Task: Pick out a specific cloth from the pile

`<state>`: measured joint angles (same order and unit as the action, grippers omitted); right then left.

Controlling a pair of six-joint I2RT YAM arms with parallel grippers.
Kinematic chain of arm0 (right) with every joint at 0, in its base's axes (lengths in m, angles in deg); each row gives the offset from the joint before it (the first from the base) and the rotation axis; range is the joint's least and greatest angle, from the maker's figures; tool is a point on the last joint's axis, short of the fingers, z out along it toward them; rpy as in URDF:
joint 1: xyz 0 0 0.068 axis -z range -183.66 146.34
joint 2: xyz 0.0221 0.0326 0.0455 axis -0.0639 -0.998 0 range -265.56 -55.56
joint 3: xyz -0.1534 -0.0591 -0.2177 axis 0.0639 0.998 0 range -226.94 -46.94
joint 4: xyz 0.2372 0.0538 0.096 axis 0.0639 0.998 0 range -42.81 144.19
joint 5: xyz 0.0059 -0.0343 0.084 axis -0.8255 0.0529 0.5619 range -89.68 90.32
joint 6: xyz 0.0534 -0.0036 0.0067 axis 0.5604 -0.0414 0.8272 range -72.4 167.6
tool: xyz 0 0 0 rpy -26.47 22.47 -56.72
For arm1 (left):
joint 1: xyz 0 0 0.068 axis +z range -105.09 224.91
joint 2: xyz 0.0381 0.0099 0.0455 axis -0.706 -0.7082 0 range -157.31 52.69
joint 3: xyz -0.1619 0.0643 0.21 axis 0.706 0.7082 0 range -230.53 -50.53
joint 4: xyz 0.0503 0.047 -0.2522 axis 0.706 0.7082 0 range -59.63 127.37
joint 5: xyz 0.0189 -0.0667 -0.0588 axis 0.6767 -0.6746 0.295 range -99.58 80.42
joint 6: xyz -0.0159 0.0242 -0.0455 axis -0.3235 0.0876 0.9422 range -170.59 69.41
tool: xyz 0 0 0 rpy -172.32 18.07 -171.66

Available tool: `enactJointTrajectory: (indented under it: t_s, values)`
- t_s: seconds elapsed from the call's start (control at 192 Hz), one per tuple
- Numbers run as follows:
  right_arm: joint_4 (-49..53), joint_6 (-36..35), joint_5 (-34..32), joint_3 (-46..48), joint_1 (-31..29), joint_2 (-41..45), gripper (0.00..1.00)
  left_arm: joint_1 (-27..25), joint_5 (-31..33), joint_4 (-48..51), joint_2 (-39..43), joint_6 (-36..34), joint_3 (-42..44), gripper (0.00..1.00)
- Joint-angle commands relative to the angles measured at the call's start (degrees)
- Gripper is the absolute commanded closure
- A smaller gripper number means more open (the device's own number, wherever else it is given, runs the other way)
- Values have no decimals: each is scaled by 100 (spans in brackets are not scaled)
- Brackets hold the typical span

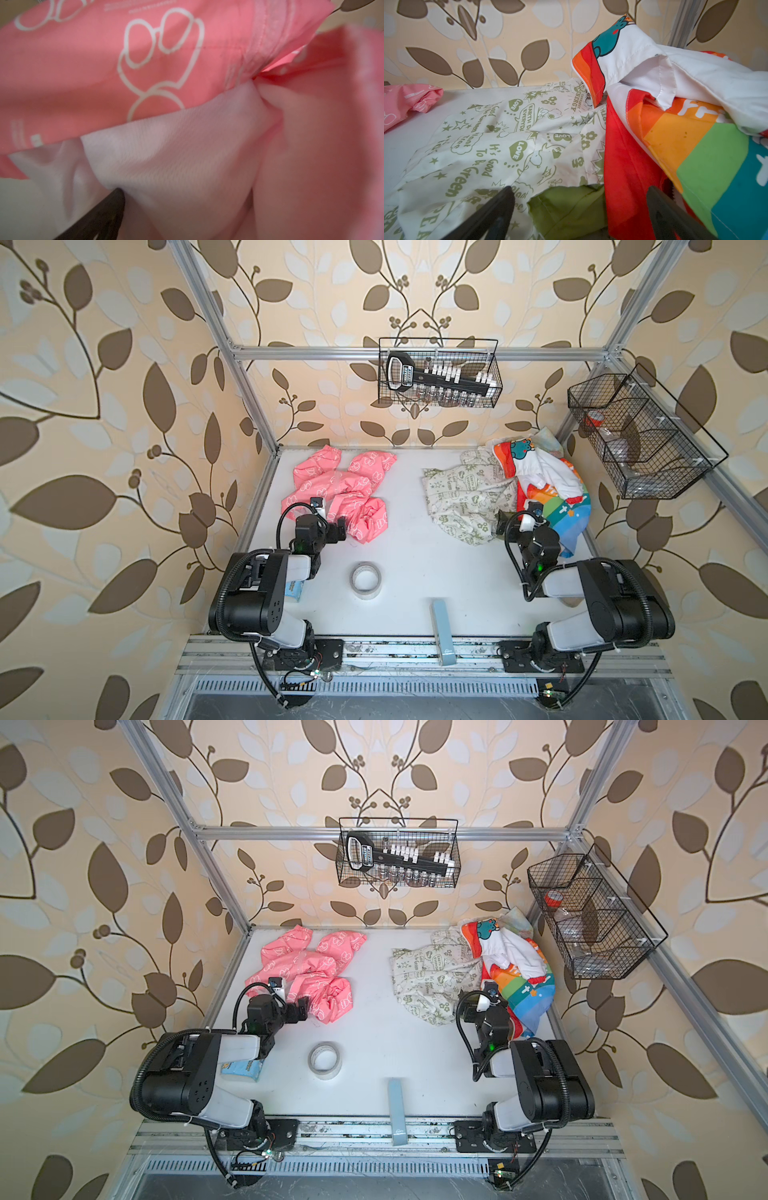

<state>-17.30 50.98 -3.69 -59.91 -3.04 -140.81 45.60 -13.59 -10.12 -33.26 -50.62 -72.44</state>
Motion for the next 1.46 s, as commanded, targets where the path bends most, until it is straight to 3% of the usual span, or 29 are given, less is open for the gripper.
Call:
enactJointTrajectory:
  t_s: [0.0,0.172,0.244,0.333,0.447,0.598,0.676,0.853,1.18,1.451]
  values:
    - [-29,-32,64,-42,30,-53,1,-44,86,-16,0,-41,-125,1]
    - [-178,207,-530,56,32,-33,0,-38,93,-15,0,-41,-120,1]
    - [-178,203,-513,50,32,-35,0,-42,93,-12,0,-41,-120,1]
    - [-3,-25,62,-61,33,-61,0,-45,86,-17,0,-43,-120,1]
    - [-11,-26,72,-49,40,-52,0,-43,85,-16,0,-41,-120,1]
    - [-221,252,-635,78,34,-22,0,-42,92,-20,5,-42,-121,1]
    - [-223,243,-695,67,4,-36,0,-43,94,-23,-1,-42,-120,1]
    - [-10,-57,141,-51,33,-52,1,-50,93,-20,0,-43,-120,1]
    - [-135,159,-323,29,59,-35,0,-43,98,-20,4,-41,-120,1]
    - [-140,163,-329,24,56,-35,0,-43,90,-12,-9,-43,-128,1]
